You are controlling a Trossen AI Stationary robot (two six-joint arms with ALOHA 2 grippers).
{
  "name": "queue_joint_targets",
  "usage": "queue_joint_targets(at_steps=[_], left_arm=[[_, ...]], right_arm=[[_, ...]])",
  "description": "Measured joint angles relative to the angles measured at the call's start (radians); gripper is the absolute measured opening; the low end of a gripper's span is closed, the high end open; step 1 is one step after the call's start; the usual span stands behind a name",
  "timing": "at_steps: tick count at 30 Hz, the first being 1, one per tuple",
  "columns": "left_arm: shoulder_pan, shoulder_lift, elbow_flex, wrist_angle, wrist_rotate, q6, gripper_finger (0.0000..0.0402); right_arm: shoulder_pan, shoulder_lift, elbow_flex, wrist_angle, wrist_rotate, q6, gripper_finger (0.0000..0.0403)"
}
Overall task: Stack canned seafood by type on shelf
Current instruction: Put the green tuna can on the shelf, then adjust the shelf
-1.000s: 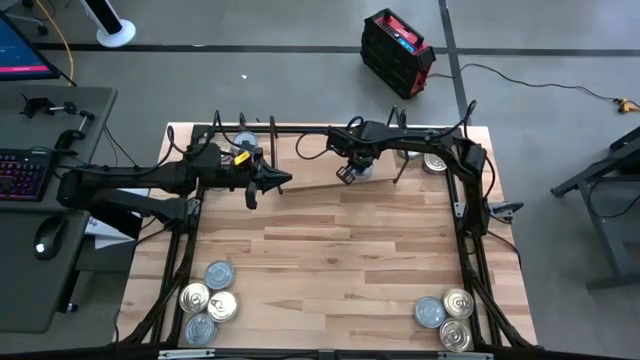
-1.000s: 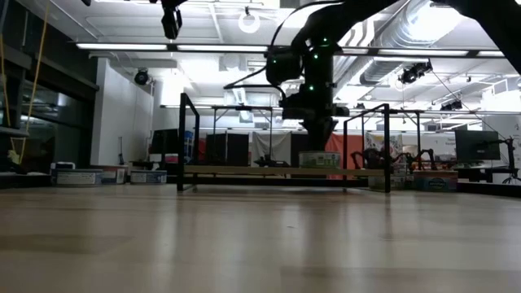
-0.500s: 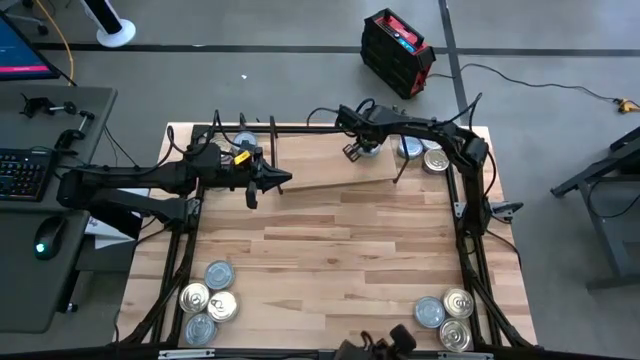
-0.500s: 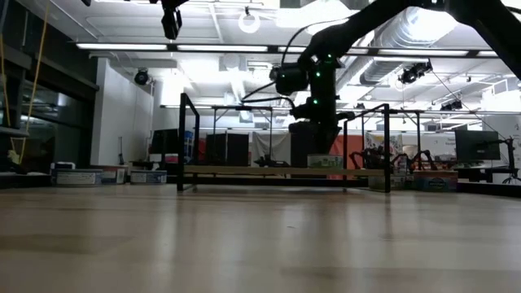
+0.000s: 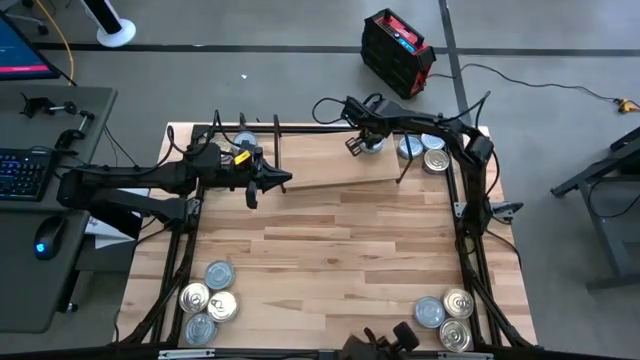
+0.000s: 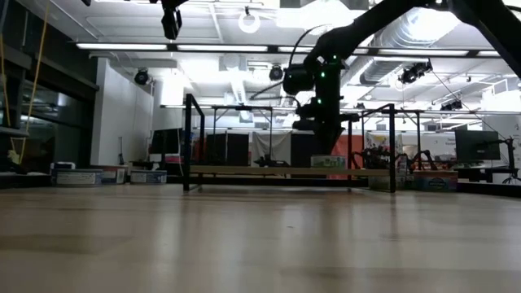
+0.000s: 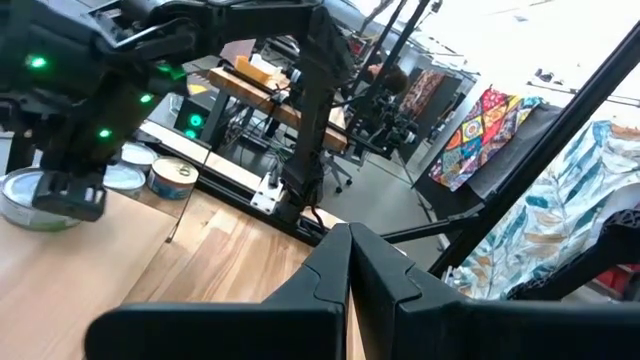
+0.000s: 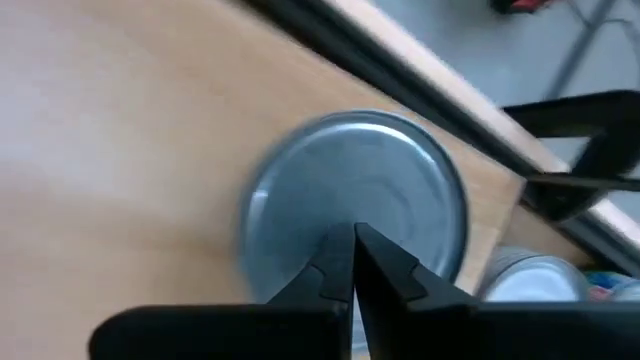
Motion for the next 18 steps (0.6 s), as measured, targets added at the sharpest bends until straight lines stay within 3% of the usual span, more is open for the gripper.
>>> queue_joint_targets(at_steps=[5,9,18], left_arm=[[0.000,0.000,0.000,0.000,0.000,0.001,0.0001],[0.001,-0.019,0.000,-0.003,0.000,0.036,0.0001],[0.027,-0.140,0.000,-0.128,0.000,0.116,0.0001]], right_arm=[[0.013,-0.106,0.001,0.050,-0.091,0.007,0.0000],[-0.010,-0.207,0.002,0.084,-0.101,0.047,0.0000],[-0.231,-0.319,0.004,0.046,-0.091,0.183,0.0000]])
